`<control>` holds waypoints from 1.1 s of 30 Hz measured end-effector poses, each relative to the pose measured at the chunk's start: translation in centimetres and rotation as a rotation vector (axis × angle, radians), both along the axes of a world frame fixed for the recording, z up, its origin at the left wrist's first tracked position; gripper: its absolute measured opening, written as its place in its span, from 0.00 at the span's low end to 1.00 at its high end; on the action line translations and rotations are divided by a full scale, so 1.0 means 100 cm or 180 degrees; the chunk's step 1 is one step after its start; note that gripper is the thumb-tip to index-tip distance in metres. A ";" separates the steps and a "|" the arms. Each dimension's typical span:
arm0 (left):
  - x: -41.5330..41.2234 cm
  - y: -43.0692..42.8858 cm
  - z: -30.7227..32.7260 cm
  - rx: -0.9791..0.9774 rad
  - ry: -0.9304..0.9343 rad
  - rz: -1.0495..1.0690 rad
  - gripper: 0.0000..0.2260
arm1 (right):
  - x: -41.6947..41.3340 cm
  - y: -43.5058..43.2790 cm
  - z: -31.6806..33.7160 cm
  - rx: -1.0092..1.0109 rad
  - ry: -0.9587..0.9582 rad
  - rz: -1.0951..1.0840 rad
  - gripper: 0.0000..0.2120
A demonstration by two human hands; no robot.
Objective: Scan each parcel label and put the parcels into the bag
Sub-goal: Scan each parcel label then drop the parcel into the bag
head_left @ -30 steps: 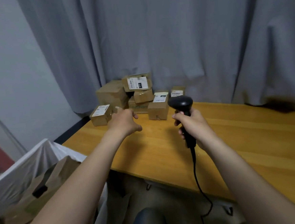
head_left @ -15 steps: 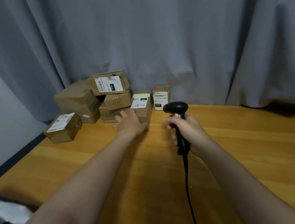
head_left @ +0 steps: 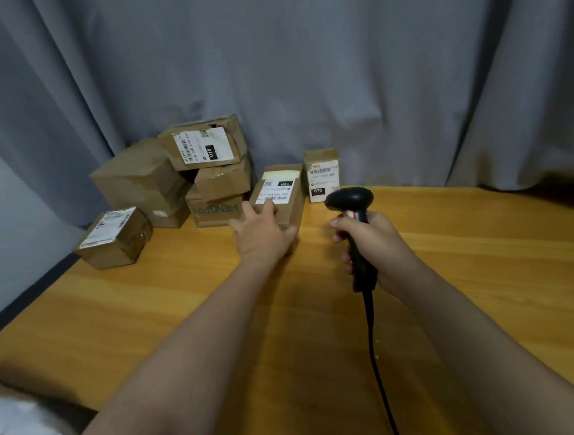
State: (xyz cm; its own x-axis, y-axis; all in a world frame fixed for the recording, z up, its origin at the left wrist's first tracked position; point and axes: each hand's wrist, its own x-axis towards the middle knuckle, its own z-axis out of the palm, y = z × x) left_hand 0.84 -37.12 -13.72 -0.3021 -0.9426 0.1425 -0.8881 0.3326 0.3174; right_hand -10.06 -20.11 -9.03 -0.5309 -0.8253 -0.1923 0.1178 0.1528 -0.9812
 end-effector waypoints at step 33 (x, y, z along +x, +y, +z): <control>0.210 0.204 0.040 0.1665 0.1027 0.0186 0.32 | 0.099 0.169 0.017 0.0547 0.1117 0.0376 0.07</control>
State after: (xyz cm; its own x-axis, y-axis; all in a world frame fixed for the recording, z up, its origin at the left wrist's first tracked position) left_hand 21.82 -16.75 -9.76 -0.2666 -0.9259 -0.2676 -0.7322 0.0140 0.6810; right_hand -0.11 -3.24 -7.37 -0.4924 -0.8562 -0.1567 -0.2478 0.3105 -0.9177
